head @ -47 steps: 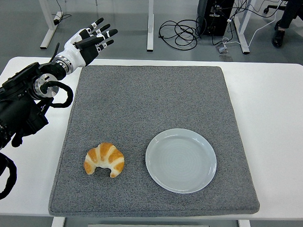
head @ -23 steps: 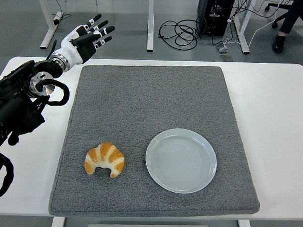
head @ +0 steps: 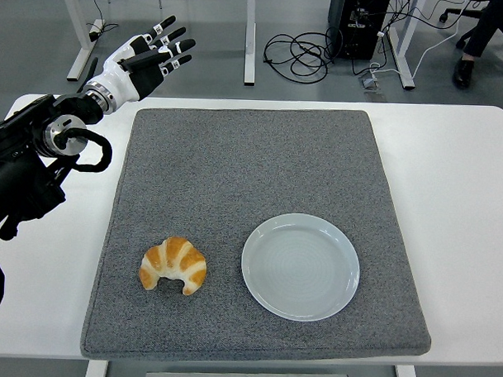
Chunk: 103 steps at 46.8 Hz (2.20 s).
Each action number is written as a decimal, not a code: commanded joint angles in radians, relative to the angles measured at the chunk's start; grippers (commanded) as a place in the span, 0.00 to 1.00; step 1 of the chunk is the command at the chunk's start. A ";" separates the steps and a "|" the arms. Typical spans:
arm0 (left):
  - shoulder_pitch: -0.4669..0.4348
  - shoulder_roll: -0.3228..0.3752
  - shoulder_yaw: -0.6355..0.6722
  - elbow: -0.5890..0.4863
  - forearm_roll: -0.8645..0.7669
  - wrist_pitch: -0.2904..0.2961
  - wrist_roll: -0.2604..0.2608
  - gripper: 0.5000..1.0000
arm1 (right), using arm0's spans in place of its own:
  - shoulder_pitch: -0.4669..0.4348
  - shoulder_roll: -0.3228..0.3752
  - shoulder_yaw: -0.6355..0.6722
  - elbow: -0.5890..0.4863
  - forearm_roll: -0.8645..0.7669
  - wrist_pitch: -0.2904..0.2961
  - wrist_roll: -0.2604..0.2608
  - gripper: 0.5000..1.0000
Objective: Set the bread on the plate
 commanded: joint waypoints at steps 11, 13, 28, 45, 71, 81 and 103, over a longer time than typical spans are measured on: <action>0.061 0.199 0.021 -0.469 0.039 0.230 0.003 0.95 | 0.001 0.000 0.001 0.000 0.000 0.000 0.000 1.00; 0.059 0.220 0.038 -0.506 0.067 0.253 0.002 0.95 | -0.001 0.000 0.001 0.000 0.000 0.000 0.000 1.00; 0.072 0.398 0.096 -0.785 0.536 0.331 0.000 0.95 | 0.001 0.000 0.000 0.000 0.000 0.000 0.000 1.00; 0.001 0.622 0.263 -1.075 0.667 0.313 0.000 0.95 | 0.001 0.000 0.000 0.000 0.000 0.000 0.000 1.00; -0.151 0.848 0.352 -1.186 0.924 0.116 -0.008 0.94 | 0.001 0.000 0.000 0.000 0.000 0.000 0.000 1.00; -0.158 0.858 0.354 -1.206 0.993 0.006 -0.006 0.95 | 0.001 0.000 0.001 0.000 0.000 0.000 0.000 1.00; -0.017 0.790 0.381 -1.249 1.147 0.003 -0.005 0.94 | 0.001 0.000 0.000 0.000 0.000 0.000 0.000 1.00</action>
